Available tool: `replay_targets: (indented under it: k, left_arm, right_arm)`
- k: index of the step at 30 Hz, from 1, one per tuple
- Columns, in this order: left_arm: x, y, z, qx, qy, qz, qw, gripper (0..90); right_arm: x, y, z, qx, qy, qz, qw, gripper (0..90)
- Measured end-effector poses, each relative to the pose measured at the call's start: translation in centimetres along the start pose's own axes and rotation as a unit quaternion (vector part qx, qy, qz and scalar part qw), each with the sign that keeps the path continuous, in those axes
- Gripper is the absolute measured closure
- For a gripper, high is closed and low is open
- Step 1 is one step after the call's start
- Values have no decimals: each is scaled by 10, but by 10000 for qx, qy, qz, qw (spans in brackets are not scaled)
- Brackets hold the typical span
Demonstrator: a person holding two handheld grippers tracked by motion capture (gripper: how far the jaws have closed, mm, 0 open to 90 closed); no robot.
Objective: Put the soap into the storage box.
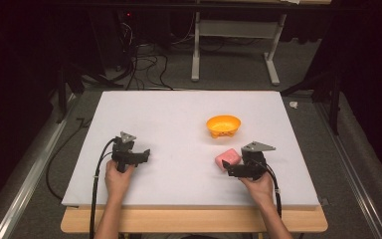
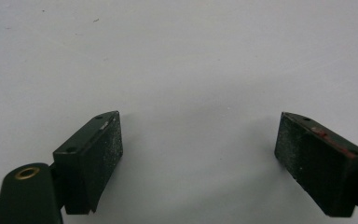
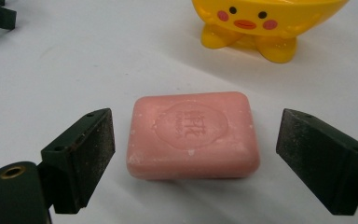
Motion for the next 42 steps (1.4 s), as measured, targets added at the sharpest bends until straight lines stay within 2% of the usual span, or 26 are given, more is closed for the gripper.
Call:
replay_targets:
  k: [6, 8, 12, 24, 25, 31, 42]
  left_arm:
    - [0, 0, 0, -2, -2, -1, 10000, 154]
    - [0, 0, 0, -3, -3, -2, 10000, 154]
    - [0, 0, 0, -2, -5, -2, 10000, 154]
    - [0, 0, 0, -1, -3, -3, 10000, 154]
    - [0, 0, 0, -2, -3, 0, 10000, 154]
    - [0, 0, 0, -7, -4, 4, 10000, 154]
    - [0, 0, 0, -1, -4, -3, 10000, 154]
  right_arm:
    - [0, 5, 11, 33, 86, -46, 9999, 120]
    - [1, 4, 16, 154, 112, -82, 9998, 118]
    - [2, 3, 19, 203, 161, -65, 9996, 119]
    - [12, 3, 34, 320, 418, -173, 9985, 120]
    - [14, 3, 37, 343, 508, -181, 9980, 122]
    - [15, 5, 38, 403, 540, -295, 9973, 126]
    - [15, 5, 37, 409, 527, -287, 9974, 136]
Point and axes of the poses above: each handheld gripper's, and its own axes: z roughly forward along the jaws, x roughly out of its underside, y roughly to its left, the point moved 6 cm from there along z, roughly forward along the jaws, and after that the axes turned 4 degrees about -y, right-handed, at the moved point
